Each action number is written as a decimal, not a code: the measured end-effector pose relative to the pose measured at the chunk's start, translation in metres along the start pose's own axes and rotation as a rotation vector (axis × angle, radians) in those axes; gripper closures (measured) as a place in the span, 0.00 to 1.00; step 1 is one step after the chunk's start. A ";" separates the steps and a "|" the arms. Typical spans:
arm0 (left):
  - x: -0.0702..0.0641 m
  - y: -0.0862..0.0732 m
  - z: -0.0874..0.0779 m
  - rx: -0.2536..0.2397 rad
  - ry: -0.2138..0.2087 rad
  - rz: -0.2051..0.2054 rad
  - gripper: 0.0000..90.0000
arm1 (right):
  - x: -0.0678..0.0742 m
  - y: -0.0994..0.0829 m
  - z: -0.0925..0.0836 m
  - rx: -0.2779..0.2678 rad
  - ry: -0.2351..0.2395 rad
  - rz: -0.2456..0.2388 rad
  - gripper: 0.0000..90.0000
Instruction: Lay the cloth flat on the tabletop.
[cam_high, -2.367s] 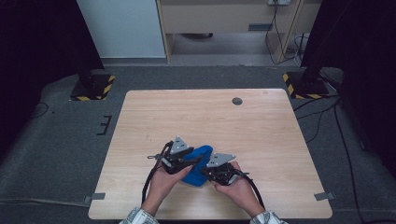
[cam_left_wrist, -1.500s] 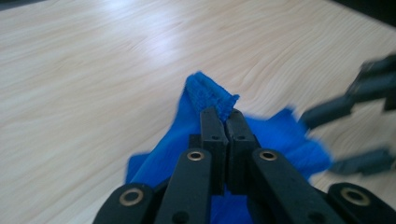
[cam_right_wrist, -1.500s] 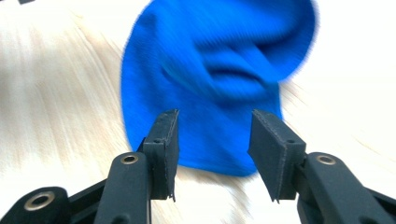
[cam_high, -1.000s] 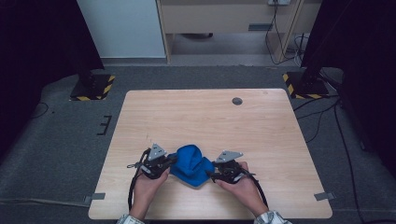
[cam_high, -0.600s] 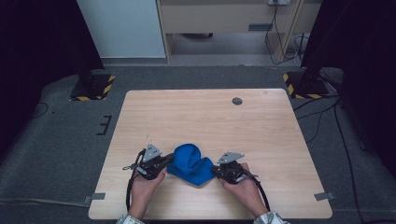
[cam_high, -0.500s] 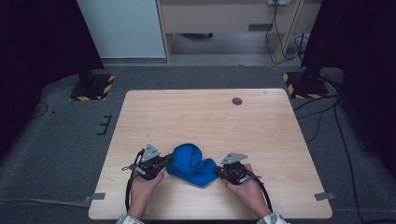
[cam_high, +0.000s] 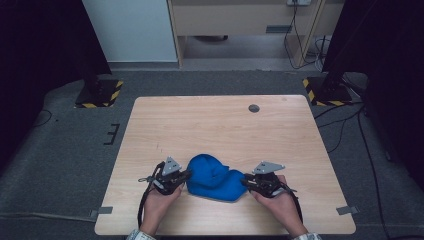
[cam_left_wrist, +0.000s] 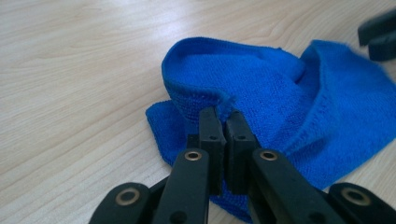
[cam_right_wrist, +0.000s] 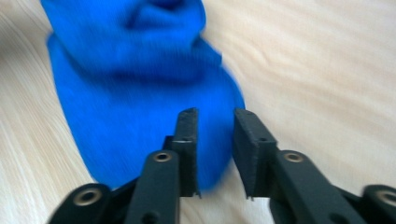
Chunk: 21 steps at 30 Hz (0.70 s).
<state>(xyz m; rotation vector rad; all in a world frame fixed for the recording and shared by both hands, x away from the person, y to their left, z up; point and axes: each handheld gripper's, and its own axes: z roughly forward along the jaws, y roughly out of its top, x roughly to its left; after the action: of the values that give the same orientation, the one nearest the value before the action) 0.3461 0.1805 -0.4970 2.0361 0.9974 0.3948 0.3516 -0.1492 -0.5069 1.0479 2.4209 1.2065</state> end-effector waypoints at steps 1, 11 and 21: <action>0.000 0.000 0.000 0.002 0.000 0.001 0.96 | 0.001 0.004 0.000 -0.005 0.002 0.000 0.74; 0.000 0.000 0.002 0.000 0.001 0.004 0.96 | 0.000 0.034 0.029 -0.010 0.034 -0.013 0.83; 0.002 0.000 0.001 -0.003 0.003 0.003 0.97 | 0.001 0.048 0.065 0.033 0.092 0.048 0.60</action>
<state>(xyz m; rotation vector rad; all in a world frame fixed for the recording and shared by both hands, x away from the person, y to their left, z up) 0.3477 0.1813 -0.4974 2.0348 0.9953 0.4001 0.4073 -0.0900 -0.5107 1.0892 2.5059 1.2613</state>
